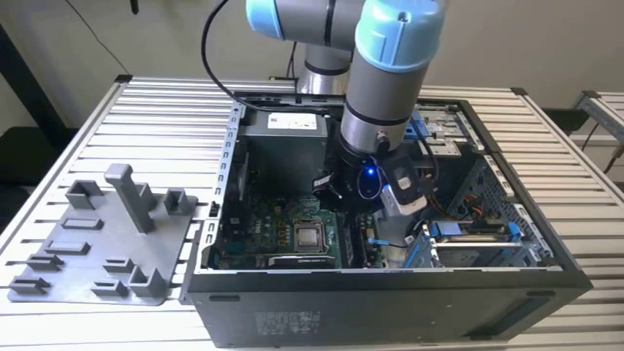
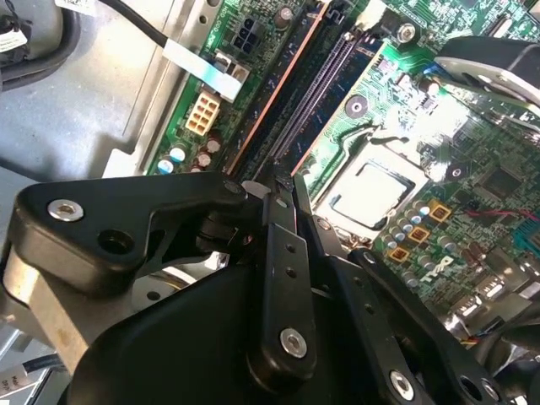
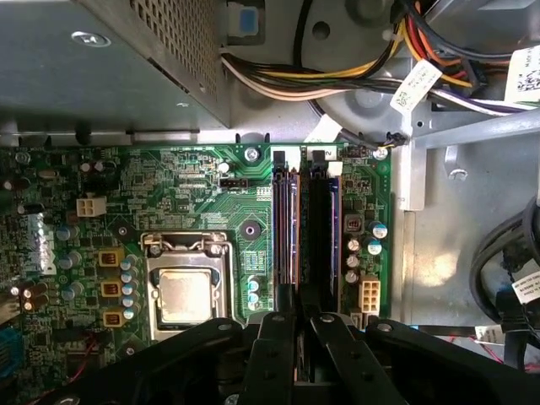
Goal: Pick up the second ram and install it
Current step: 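Insert the second ram into the second slot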
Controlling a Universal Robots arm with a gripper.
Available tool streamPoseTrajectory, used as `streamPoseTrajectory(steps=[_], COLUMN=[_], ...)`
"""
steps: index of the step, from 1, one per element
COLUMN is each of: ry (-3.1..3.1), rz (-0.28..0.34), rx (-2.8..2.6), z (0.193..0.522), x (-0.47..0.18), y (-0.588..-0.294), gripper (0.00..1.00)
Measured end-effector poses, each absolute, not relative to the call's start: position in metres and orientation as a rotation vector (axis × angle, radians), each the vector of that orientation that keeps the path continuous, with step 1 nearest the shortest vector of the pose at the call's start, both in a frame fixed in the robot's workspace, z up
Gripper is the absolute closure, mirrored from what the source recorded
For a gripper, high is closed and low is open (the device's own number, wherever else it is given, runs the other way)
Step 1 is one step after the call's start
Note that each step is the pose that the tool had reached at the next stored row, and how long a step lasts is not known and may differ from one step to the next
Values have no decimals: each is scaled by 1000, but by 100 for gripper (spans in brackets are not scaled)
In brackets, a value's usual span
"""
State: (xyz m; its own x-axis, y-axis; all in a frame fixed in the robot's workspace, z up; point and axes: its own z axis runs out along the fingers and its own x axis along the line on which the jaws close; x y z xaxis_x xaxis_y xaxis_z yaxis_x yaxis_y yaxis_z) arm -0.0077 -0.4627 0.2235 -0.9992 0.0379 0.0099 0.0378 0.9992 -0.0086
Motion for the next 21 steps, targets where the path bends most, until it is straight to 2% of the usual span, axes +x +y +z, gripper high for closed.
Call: streamPoseTrajectory(steps=[21], ry=[-3136], rz=[13], rx=[-24], z=[221], x=[-8], y=[-463], gripper=[86])
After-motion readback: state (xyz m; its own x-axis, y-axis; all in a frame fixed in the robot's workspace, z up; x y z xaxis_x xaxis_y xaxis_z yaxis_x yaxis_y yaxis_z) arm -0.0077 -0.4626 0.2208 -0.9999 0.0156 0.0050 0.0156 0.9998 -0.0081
